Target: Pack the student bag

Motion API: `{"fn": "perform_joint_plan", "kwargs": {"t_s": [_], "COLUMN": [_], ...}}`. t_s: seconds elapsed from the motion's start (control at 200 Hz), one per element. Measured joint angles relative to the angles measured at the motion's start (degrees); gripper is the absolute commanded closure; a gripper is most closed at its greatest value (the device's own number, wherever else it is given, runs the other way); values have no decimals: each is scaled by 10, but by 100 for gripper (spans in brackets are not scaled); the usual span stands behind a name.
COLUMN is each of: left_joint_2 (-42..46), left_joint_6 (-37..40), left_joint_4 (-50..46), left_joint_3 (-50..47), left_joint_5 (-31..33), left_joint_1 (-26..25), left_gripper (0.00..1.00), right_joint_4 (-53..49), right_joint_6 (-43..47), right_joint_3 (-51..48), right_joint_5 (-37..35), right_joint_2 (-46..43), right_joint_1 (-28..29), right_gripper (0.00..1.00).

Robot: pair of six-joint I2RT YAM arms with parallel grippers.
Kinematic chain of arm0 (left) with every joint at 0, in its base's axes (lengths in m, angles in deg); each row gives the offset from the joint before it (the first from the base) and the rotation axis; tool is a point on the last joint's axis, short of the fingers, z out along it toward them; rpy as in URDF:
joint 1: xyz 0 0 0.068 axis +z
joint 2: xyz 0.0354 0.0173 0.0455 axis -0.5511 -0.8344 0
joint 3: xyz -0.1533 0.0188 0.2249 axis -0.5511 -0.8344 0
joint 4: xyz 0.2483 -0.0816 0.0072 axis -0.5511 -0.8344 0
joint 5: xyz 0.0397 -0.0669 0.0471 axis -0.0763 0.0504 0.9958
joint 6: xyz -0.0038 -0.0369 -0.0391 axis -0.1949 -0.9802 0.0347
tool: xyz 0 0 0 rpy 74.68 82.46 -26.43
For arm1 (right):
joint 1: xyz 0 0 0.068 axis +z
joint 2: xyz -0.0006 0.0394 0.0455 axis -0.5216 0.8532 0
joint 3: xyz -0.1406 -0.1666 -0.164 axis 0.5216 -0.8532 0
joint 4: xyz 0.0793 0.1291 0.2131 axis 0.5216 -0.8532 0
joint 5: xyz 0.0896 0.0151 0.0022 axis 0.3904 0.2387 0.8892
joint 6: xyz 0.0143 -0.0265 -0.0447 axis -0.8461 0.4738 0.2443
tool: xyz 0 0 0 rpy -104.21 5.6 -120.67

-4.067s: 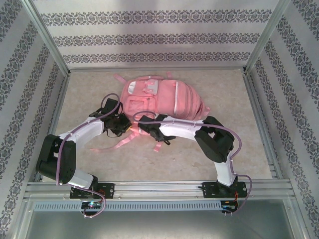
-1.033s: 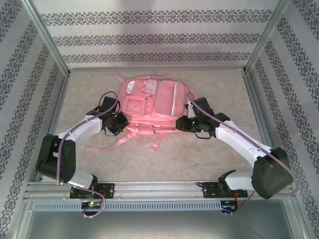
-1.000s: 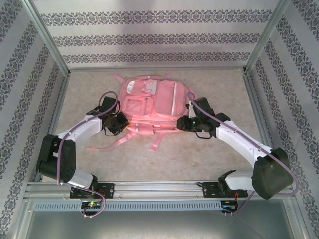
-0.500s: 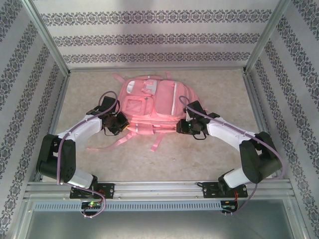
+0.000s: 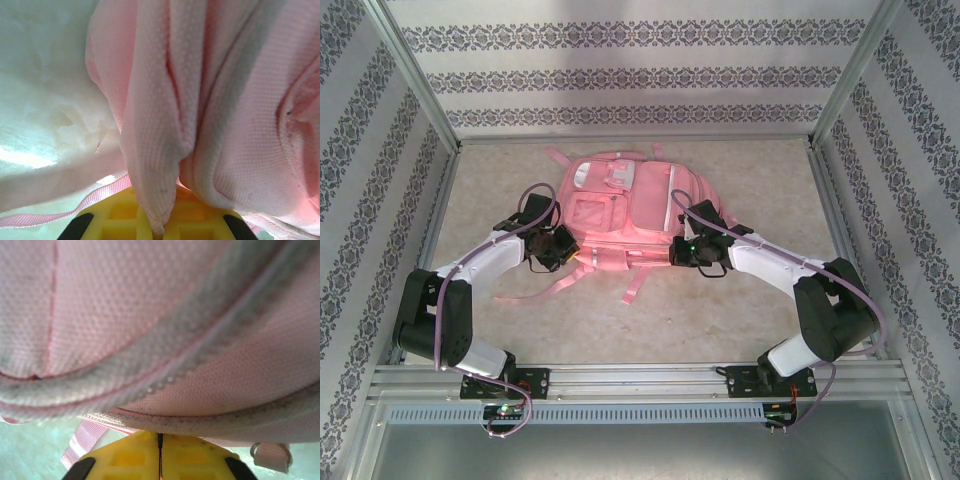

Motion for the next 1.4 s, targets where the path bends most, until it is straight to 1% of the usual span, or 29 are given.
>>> {"fn": "perform_joint_plan", "kwargs": {"t_s": [0.135, 0.18, 0.255, 0.32, 0.385, 0.445, 0.53, 0.58, 0.715, 0.864, 1.009, 1.134, 1.294, 1.399], "left_joint_2": [0, -1, -2, -2, -2, -2, -2, -2, -2, -2, -2, -2, -3, -4], "left_joint_6": [0, 0, 0, 0, 0, 0, 0, 0, 0, 0, 0, 0, 0, 0], "left_joint_4": [1, 1, 2, 2, 2, 2, 2, 2, 2, 2, 2, 2, 2, 2], "left_joint_3": [0, 0, 0, 0, 0, 0, 0, 0, 0, 0, 0, 0, 0, 0], "left_joint_5": [-2, -2, -3, -2, -3, -2, -3, -2, -2, -2, -2, -2, -2, -2], "left_joint_1": [0, 0, 0, 0, 0, 0, 0, 0, 0, 0, 0, 0, 0, 0], "left_gripper": [100, 100, 100, 100, 100, 100, 100, 100, 100, 100, 100, 100, 100, 100], "right_joint_4": [4, 4, 2, -2, -7, -15, -25, -31, -53, -116, -187, -240, -299, -316], "right_joint_6": [-1, 0, 1, 3, 7, 7, 1, 1, 0, 17, 56, 85, 116, 129], "right_joint_3": [-15, -20, -24, -24, -24, -24, -24, -26, -24, 28, 116, 162, 192, 203], "right_joint_5": [13, 16, 21, 21, 20, 11, -8, -18, -54, -109, -183, -240, -290, -308], "right_joint_2": [-2, -2, -2, -2, -2, -2, -5, -13, -49, -54, -5, 49, 98, 116], "right_joint_1": [4, 9, 17, 19, 19, 19, 19, 19, 28, 71, 130, 168, 194, 202], "right_gripper": [96, 95, 86, 81, 72, 70, 62, 59, 57, 57, 56, 54, 54, 54]}}
